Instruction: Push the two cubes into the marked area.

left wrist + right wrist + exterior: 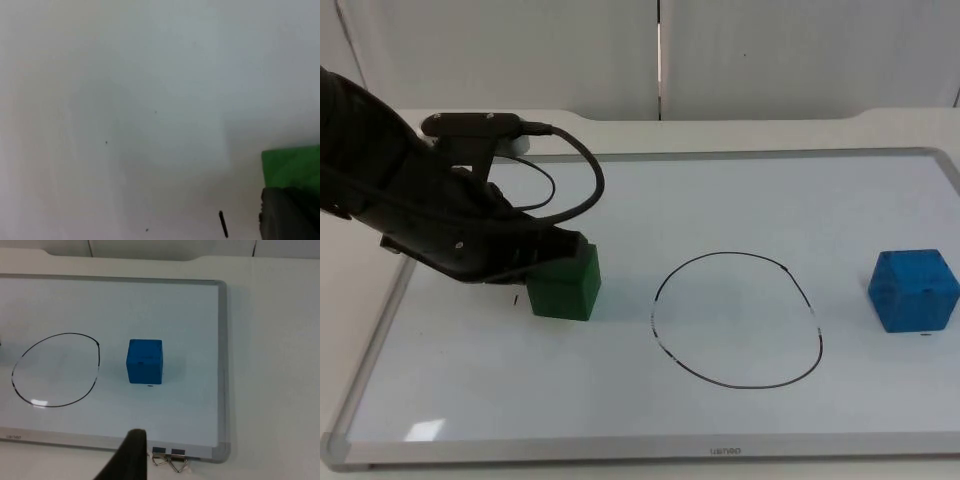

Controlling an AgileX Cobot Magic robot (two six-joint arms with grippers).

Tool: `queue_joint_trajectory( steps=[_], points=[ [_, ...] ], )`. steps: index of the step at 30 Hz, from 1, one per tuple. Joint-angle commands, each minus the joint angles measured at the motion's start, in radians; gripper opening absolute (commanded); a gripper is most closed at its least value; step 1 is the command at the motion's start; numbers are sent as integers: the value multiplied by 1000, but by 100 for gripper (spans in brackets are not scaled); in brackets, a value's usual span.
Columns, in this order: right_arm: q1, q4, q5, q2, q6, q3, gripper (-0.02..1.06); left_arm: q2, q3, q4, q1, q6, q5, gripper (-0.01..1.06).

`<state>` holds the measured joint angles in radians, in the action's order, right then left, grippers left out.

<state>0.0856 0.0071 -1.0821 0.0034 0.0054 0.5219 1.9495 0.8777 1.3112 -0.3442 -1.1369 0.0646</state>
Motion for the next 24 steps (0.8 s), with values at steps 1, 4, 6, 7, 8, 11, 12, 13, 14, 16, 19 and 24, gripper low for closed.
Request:
queue_joint_trajectory(
  steps=[1,4,6,7,8,11,12,13,14,16,19,24],
  points=[
    [-6,-1,4,-3,1,-7,105,4,4,13,-5,-2,9,0],
    [-6,-1,4,-3,1,-7,105,4,4,15,-5,-2,30,0],
    [-6,-1,4,-3,1,-7,105,4,4,15,-5,-2,36,0],
    [-6,-1,4,-3,1,-7,105,4,4,15,-5,-2,36,0],
    [-6,-1,4,-3,1,-7,105,4,4,15,-5,-2,39,0],
    [-6,-1,4,-3,1,-7,105,4,4,15,-5,-2,58,0],
    [-6,-1,4,-3,1,-7,105,4,4,15,-5,-2,62,0],
    [-6,-1,4,-3,1,-7,105,4,4,15,-5,-2,62,0],
    [-6,-1,4,-3,1,-7,105,4,4,15,-5,-2,62,0],
    [-6,-1,4,-3,1,-7,105,4,4,15,-5,0,64,0],
    [-6,-1,4,-3,1,-7,105,4,4,15,-5,0,81,0],
    [-6,-1,4,-3,1,-7,105,4,4,15,-5,2,89,0]
  ],
)
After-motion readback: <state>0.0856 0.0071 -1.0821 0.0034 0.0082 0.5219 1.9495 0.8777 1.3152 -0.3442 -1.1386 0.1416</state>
